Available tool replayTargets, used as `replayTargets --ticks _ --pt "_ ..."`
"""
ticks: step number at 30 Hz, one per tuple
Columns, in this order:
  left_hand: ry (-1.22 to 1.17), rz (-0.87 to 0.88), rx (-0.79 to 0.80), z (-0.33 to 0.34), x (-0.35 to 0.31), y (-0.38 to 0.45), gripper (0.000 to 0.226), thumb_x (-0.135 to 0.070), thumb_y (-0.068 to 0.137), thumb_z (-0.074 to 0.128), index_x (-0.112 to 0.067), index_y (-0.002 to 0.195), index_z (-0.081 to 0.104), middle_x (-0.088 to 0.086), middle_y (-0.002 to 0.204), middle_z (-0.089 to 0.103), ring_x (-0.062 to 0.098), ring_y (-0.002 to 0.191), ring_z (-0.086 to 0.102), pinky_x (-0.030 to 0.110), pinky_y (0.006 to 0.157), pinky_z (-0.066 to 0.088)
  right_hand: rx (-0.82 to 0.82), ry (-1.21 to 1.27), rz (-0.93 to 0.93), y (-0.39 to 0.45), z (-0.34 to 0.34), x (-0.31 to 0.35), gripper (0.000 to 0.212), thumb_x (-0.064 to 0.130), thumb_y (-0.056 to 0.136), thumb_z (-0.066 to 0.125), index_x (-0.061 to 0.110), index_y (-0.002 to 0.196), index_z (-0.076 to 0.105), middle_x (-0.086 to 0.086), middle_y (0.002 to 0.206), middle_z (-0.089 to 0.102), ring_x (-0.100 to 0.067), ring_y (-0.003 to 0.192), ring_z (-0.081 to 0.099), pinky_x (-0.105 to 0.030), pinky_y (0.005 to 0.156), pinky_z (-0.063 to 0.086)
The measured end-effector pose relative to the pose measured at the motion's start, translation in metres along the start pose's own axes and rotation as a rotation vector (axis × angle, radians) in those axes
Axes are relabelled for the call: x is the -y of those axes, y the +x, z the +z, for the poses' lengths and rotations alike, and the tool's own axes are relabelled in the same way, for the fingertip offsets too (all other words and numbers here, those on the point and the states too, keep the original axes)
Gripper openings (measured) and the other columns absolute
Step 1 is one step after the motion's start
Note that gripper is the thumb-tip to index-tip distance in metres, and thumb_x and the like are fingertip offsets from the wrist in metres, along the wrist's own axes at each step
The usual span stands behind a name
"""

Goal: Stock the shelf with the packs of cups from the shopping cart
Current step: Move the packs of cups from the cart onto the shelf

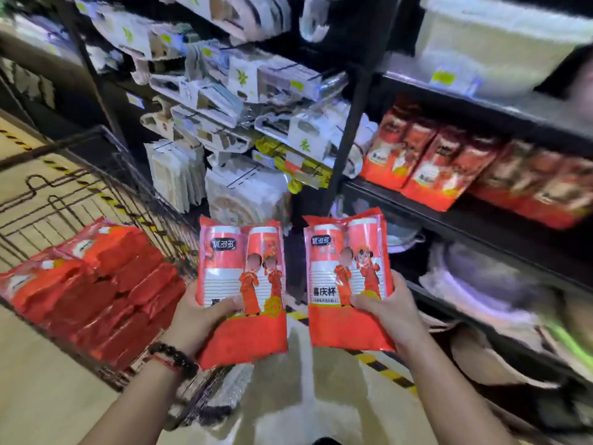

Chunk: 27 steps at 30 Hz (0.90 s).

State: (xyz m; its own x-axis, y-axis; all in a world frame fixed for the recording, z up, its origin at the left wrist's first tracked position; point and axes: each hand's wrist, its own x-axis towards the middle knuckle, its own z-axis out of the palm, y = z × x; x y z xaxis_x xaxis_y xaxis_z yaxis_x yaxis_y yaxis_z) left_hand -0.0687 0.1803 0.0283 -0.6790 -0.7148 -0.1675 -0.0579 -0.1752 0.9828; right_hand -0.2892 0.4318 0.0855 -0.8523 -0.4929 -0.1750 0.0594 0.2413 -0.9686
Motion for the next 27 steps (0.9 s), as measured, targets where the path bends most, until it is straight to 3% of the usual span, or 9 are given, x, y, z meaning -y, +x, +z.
replayTargets --ticks 3,7,11,14,16,20,23,27 --pt "0.045 0.007 0.113 0.046 -0.003 0.002 0.087 -0.057 0.037 0.095 -0.023 0.112 0.068 0.003 0.106 0.077 0.025 0.096 0.074 0.043 0.085 0.058 -0.117 0.024 -0.007 -0.025 -0.049 -0.010 0.052 -0.015 0.069 0.081 0.023 0.100 0.064 -0.001 0.094 0.079 -0.010 0.077 0.073 -0.026 0.070 0.060" --pt "0.145 0.036 0.249 0.108 -0.008 -0.001 0.075 -0.051 0.047 0.092 -0.021 0.111 0.069 0.003 0.106 0.077 0.026 0.098 0.073 0.051 0.091 0.056 -0.243 0.075 -0.016 -0.057 -0.108 -0.021 0.051 -0.015 0.068 0.081 0.023 0.097 0.064 0.015 0.084 0.078 -0.001 0.072 0.072 -0.015 0.061 0.055" --pt "0.162 0.060 0.361 0.187 -0.013 -0.023 0.066 -0.046 0.046 0.089 -0.025 0.106 0.071 -0.002 0.101 0.078 0.016 0.090 0.074 0.029 0.074 0.058 -0.349 0.079 -0.013 -0.097 -0.177 -0.035 0.054 -0.008 0.062 0.086 0.034 0.093 0.074 0.017 0.086 0.078 0.000 0.073 0.073 -0.014 0.059 0.054" --pt "0.180 0.055 0.419 0.244 -0.013 -0.048 0.073 -0.048 0.044 0.087 -0.020 0.109 0.068 -0.005 0.100 0.078 0.012 0.088 0.074 0.030 0.076 0.055 -0.430 0.137 0.034 -0.130 -0.230 -0.046 0.071 0.022 0.048 0.091 0.031 0.114 0.065 0.005 0.103 0.077 -0.013 0.088 0.075 -0.032 0.072 0.060" --pt "0.179 0.051 0.469 0.279 -0.011 -0.064 0.072 -0.047 0.044 0.086 -0.020 0.108 0.068 -0.007 0.099 0.078 0.010 0.087 0.074 0.024 0.072 0.056 -0.473 0.154 0.063 -0.149 -0.263 -0.054 0.085 0.031 0.044 0.092 0.027 0.122 0.060 0.003 0.107 0.076 -0.018 0.093 0.074 -0.041 0.079 0.060" --pt "0.182 0.046 0.537 0.341 -0.005 -0.097 0.075 -0.045 0.044 0.086 -0.017 0.111 0.066 -0.002 0.100 0.078 0.012 0.088 0.073 0.025 0.074 0.055 -0.541 0.164 0.061 -0.180 -0.321 -0.067 0.067 0.021 0.047 0.090 0.030 0.107 0.062 0.012 0.097 0.077 -0.013 0.086 0.076 -0.028 0.066 0.059" --pt "0.173 0.040 0.575 0.379 0.000 -0.114 0.073 -0.042 0.044 0.087 -0.018 0.109 0.066 -0.003 0.099 0.078 0.015 0.087 0.075 0.026 0.072 0.057 -0.557 0.168 0.054 -0.196 -0.355 -0.074 0.065 0.022 0.048 0.090 0.033 0.106 0.064 0.014 0.095 0.077 -0.011 0.084 0.075 -0.029 0.066 0.059" --pt "0.145 0.020 0.597 0.413 0.005 -0.121 0.074 -0.040 0.044 0.089 -0.017 0.111 0.067 0.004 0.101 0.078 0.023 0.089 0.075 0.038 0.077 0.058 -0.588 0.163 0.028 -0.207 -0.384 -0.081 0.057 0.017 0.053 0.087 0.055 0.091 0.068 0.016 0.093 0.077 -0.009 0.081 0.076 -0.021 0.060 0.058"
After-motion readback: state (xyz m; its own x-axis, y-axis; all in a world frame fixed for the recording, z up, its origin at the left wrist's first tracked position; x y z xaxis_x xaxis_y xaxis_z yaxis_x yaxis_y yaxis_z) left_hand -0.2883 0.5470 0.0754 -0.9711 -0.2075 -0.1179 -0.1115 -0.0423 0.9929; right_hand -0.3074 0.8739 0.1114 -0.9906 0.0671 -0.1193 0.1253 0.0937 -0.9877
